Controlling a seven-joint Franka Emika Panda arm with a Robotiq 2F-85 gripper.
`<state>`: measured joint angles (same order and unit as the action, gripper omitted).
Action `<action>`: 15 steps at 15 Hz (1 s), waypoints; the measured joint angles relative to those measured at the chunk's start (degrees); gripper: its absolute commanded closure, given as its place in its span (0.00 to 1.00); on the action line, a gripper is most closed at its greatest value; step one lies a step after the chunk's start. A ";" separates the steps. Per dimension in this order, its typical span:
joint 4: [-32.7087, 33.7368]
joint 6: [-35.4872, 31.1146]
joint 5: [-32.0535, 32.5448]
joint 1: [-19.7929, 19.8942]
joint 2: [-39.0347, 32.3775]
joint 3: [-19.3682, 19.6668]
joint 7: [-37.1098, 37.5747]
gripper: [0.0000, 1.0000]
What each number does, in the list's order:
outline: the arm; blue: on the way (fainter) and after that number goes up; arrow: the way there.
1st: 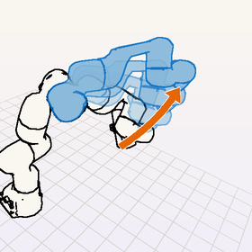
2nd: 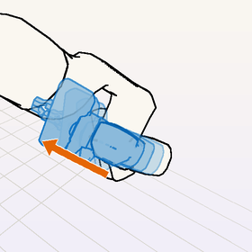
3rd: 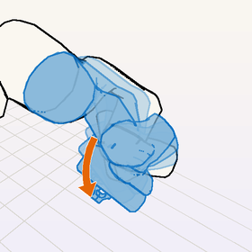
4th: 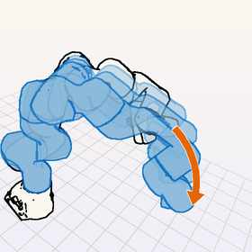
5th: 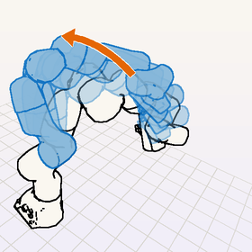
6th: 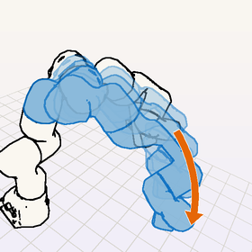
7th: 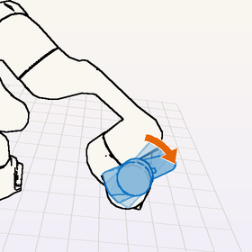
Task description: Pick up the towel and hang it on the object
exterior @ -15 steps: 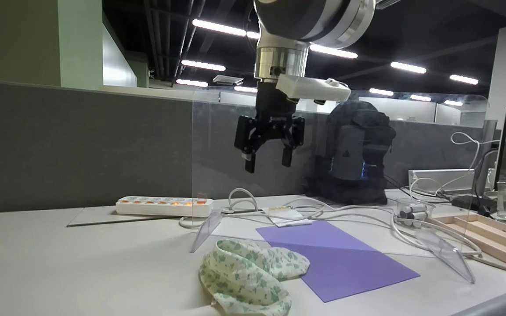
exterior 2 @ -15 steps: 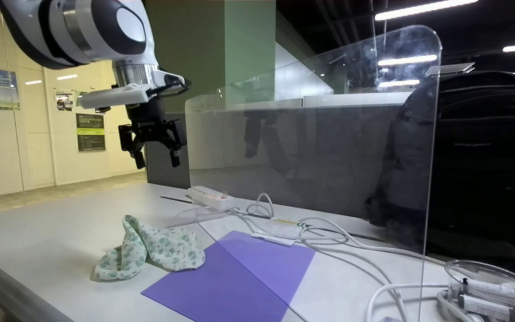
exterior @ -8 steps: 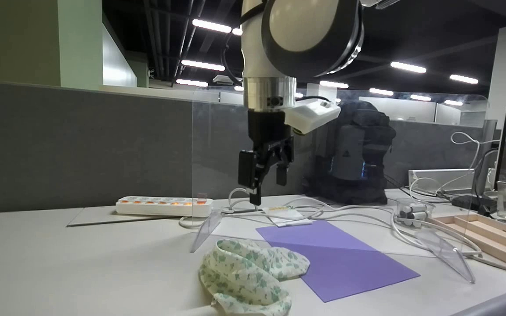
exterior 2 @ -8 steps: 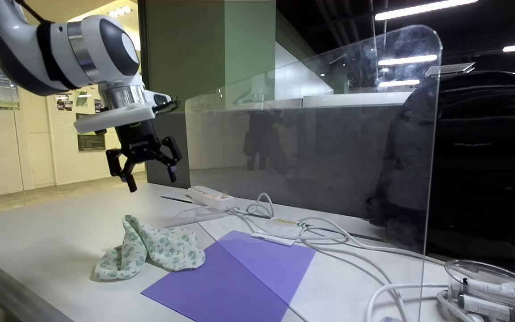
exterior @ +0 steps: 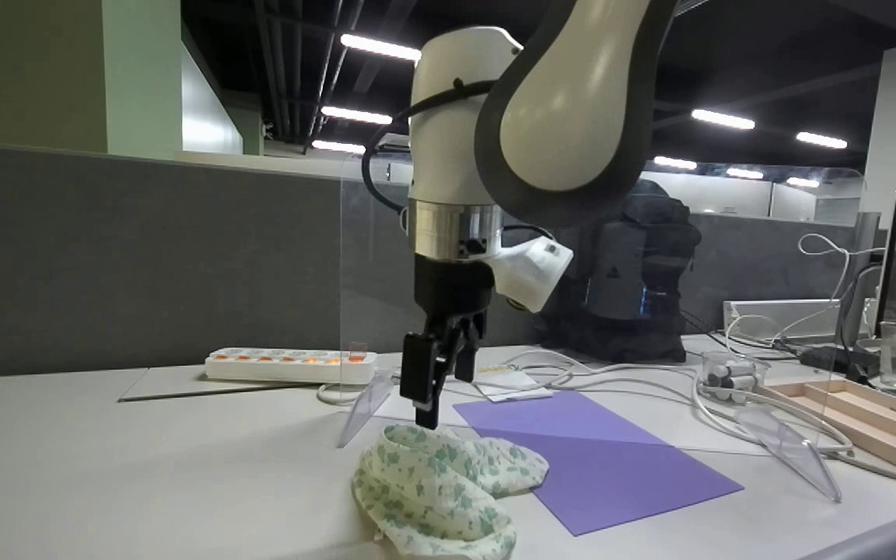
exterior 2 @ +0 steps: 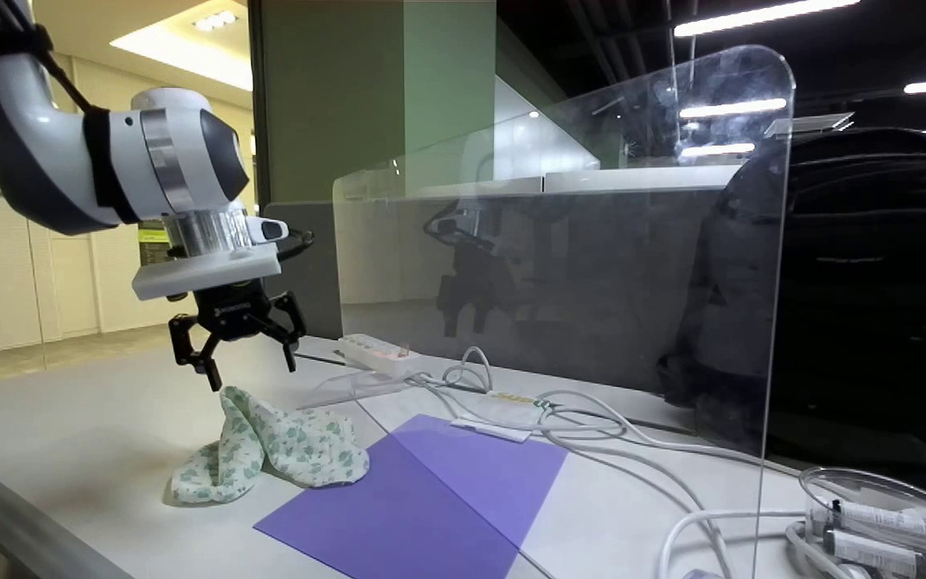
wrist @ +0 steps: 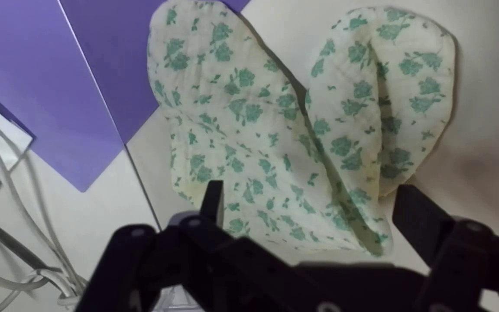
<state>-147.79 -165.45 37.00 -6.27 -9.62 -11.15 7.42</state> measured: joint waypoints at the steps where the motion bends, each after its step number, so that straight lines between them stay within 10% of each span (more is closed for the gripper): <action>1: 0.33 -1.44 0.30 -0.09 -1.17 0.01 0.00 0.00; 8: 2.75 -7.47 0.25 -0.45 -7.03 0.76 -0.02 0.00; 9: 3.01 -8.32 0.24 -0.45 -7.55 1.05 -0.01 0.25; 15: 3.50 -12.19 0.05 -0.45 -9.19 2.19 -0.01 0.62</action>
<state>-144.29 -177.64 37.05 -6.72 -18.80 -8.95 7.41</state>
